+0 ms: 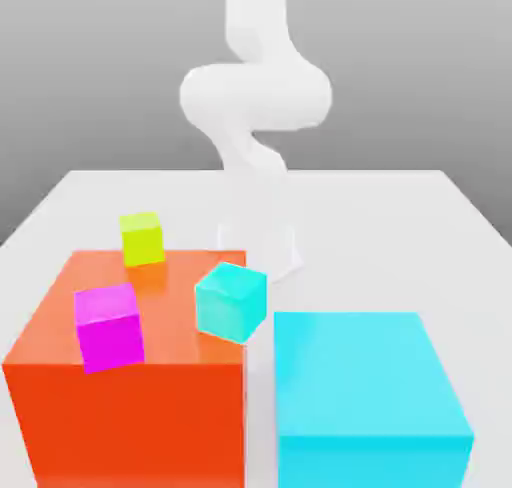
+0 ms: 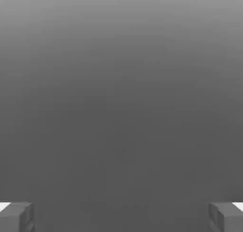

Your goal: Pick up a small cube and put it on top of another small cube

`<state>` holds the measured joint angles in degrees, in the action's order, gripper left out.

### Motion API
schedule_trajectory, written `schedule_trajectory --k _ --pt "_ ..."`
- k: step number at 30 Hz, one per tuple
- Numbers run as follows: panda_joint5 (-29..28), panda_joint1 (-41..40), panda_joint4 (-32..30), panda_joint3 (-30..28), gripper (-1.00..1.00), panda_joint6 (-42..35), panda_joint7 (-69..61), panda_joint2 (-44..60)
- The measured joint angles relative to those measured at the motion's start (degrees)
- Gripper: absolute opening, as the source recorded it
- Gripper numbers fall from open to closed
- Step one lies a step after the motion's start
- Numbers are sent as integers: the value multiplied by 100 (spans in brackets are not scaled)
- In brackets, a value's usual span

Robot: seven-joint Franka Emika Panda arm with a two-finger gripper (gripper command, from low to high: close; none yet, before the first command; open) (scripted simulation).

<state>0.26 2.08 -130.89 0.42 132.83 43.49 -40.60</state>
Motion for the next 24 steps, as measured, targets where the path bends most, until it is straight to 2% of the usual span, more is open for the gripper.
schedule_trajectory --k 14,24 --pt "43 972 503 491 0 591 -1241 2939" --pt "-355 1676 860 884 0 1003 -1821 5034"
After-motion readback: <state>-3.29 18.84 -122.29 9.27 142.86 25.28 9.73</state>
